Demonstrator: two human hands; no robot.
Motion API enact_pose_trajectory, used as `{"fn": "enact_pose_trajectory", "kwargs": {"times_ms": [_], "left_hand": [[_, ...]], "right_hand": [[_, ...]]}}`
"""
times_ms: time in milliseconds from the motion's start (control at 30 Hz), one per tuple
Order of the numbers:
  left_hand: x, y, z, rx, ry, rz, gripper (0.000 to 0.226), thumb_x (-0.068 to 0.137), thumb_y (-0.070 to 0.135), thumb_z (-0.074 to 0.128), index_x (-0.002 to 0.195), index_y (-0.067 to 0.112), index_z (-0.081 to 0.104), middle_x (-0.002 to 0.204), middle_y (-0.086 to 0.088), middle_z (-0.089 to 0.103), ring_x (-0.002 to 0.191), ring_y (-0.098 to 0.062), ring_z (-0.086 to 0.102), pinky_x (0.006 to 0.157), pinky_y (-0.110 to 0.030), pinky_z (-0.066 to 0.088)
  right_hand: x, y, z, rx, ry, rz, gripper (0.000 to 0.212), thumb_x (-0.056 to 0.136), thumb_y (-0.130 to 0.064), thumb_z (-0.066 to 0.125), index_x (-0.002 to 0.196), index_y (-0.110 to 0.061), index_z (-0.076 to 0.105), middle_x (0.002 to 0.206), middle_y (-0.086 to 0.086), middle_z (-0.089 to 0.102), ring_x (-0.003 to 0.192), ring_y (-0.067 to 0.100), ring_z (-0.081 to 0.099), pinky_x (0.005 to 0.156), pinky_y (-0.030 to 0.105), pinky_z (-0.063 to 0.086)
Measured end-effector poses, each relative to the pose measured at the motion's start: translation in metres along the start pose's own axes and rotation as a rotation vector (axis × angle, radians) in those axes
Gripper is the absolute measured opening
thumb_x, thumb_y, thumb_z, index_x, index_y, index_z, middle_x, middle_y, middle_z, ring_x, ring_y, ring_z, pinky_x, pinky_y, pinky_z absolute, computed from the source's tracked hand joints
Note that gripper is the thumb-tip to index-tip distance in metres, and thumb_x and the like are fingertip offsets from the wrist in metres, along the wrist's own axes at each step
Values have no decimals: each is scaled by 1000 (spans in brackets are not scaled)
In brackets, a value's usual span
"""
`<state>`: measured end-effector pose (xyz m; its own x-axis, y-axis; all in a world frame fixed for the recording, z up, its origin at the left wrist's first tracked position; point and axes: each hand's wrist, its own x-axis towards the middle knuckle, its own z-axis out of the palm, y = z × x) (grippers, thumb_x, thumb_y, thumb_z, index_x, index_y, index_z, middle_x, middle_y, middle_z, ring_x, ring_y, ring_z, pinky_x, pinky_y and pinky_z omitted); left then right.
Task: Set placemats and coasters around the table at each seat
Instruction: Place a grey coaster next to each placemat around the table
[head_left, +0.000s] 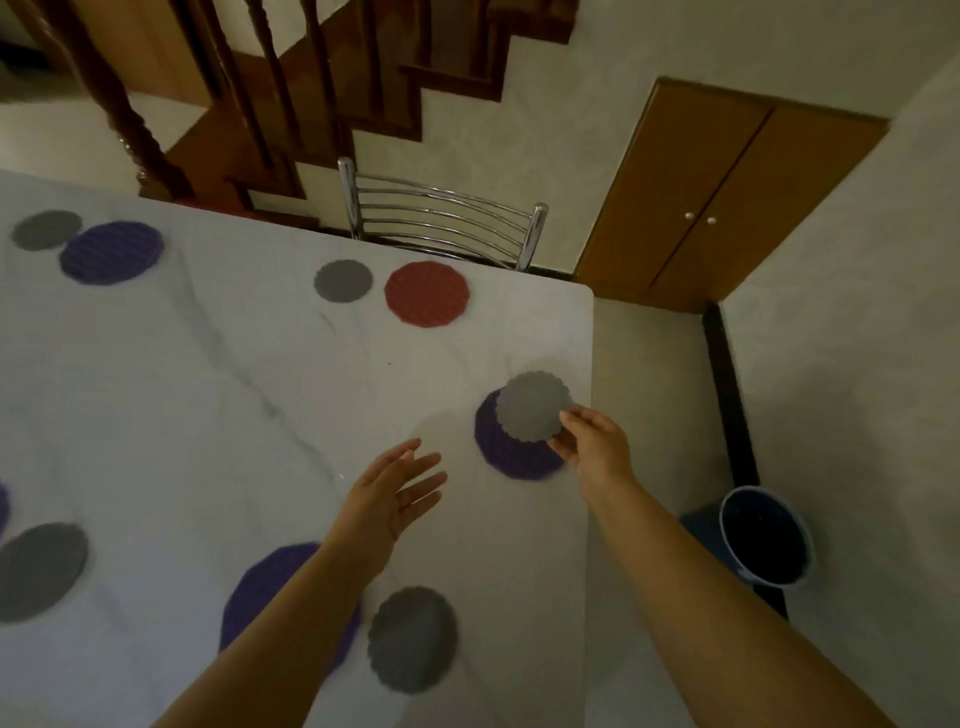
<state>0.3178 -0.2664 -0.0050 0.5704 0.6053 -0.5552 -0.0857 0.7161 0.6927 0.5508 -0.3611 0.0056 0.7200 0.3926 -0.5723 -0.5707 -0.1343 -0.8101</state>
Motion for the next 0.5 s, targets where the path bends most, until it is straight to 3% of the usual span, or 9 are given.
{"fn": "enact_pose_trajectory", "kwargs": {"times_ms": [133,333,500], "left_hand": [[13,-8,8,31,74,9,29,100,20,40,125,12,54,121,-13,66,106,-30,66,80,-34,59],[33,-13,11,1,159,4,29,101,21,39,123,13,56,121,-13,65,107,-30,65,79,-35,58],[42,-14,12,-92,182,-17,32,100,25,39,125,13,55,120,-13,66,105,-31,66,77,-36,60]], "right_hand": [[47,-8,-2,63,75,40,4,87,-3,60,88,-7,60,83,7,63,73,18,61,52,24,57],[104,-9,14,96,81,70,26,87,-3,59,113,-2,58,89,11,62,74,18,60,62,28,54],[136,-11,22,59,130,53,16,88,0,57,103,-6,57,96,16,60,70,18,57,60,27,53]]}}
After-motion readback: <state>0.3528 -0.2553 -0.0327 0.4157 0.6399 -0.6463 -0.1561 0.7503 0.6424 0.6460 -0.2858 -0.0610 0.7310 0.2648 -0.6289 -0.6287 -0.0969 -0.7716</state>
